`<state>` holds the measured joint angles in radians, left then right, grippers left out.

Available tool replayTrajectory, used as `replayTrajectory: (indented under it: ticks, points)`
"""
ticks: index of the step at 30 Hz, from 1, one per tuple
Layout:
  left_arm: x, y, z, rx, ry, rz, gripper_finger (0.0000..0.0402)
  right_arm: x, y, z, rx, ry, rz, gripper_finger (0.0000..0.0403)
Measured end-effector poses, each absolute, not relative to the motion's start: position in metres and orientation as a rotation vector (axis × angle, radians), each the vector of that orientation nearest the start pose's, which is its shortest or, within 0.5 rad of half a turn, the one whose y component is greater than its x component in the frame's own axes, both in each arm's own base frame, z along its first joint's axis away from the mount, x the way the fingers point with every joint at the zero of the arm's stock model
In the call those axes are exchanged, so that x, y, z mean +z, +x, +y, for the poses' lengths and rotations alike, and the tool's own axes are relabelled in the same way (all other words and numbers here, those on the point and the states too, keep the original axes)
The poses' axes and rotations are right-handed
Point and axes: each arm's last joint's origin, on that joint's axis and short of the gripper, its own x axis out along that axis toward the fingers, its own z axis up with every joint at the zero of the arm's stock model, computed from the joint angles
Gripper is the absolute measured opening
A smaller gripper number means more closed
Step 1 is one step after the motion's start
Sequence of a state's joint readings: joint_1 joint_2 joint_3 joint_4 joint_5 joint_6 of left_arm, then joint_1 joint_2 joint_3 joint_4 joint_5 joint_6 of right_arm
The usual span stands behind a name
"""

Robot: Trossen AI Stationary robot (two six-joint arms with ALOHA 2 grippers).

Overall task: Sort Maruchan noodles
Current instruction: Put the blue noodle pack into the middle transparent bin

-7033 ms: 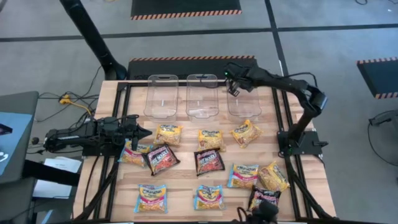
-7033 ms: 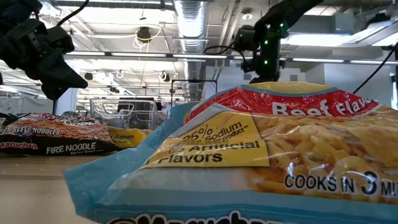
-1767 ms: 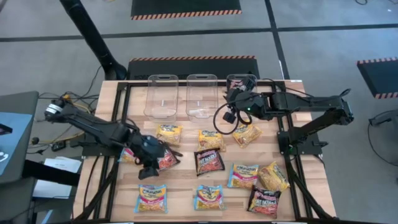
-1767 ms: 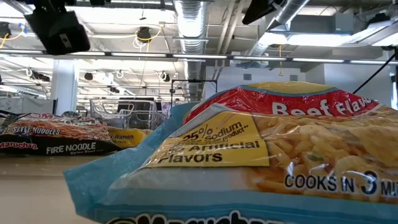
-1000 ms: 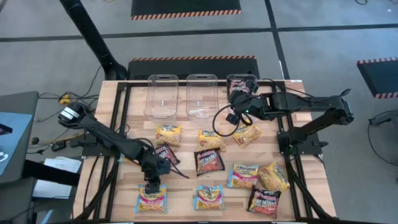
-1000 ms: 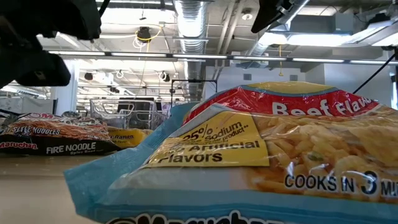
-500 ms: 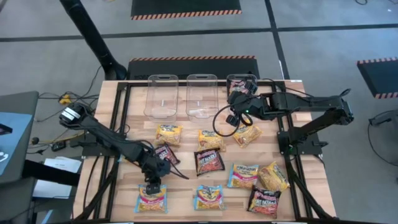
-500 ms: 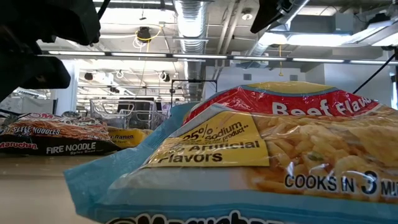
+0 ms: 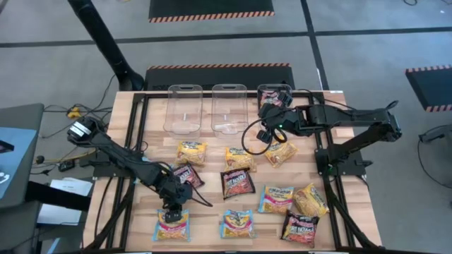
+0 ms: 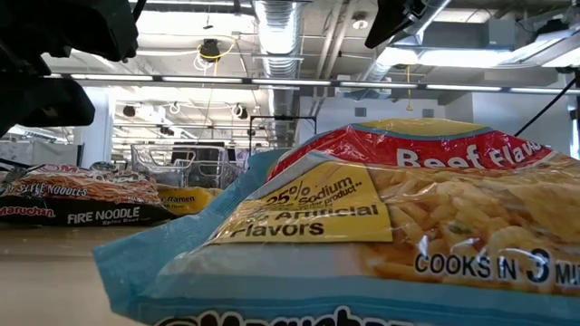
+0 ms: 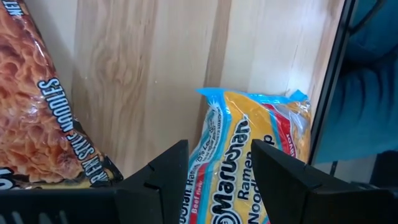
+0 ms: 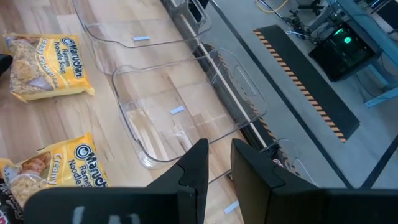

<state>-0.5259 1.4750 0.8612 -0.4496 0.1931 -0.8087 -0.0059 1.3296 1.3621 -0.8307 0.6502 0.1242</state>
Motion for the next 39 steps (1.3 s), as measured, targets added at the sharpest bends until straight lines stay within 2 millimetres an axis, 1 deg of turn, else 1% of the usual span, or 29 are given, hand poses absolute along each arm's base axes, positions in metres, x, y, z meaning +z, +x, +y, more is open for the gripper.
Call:
replayTrajectory:
  ticks: [11, 15, 17, 21, 24, 28, 35, 39]
  points:
    - [0.19, 0.237, -0.143, -0.165, -0.525, 1.251, 0.0163, 0.363, 0.263, -0.019, -0.666, -0.143, 0.729, 0.0094]
    - [0.183, 0.24, -0.145, -0.169, -0.526, 1.261, 0.0163, 0.363, 0.263, -0.019, -0.666, -0.143, 0.729, 0.0094]
    - [0.18, 0.246, -0.148, -0.199, -0.543, 1.243, 0.0163, 0.363, 0.263, -0.019, -0.665, -0.144, 0.729, 0.0094]
    - [0.172, 0.251, -0.151, -0.209, -0.542, 1.248, 0.0163, 0.362, 0.263, -0.019, -0.665, -0.145, 0.733, 0.0094]
    - [0.163, 0.252, -0.152, -0.207, -0.539, 1.288, 0.0163, 0.362, 0.263, -0.019, -0.665, -0.145, 0.733, 0.0094]
    - [0.158, 0.253, -0.153, -0.202, -0.537, 1.312, 0.0163, 0.362, 0.263, -0.019, -0.665, -0.146, 0.734, 0.0094]
    - [0.158, 0.251, -0.156, -0.206, -0.548, 1.318, 0.0162, 0.362, 0.263, -0.019, -0.665, -0.145, 0.734, 0.0094]
    - [0.158, 0.251, -0.157, -0.203, -0.555, 1.318, 0.0145, 0.362, 0.263, -0.019, -0.664, -0.146, 0.735, 0.0094]
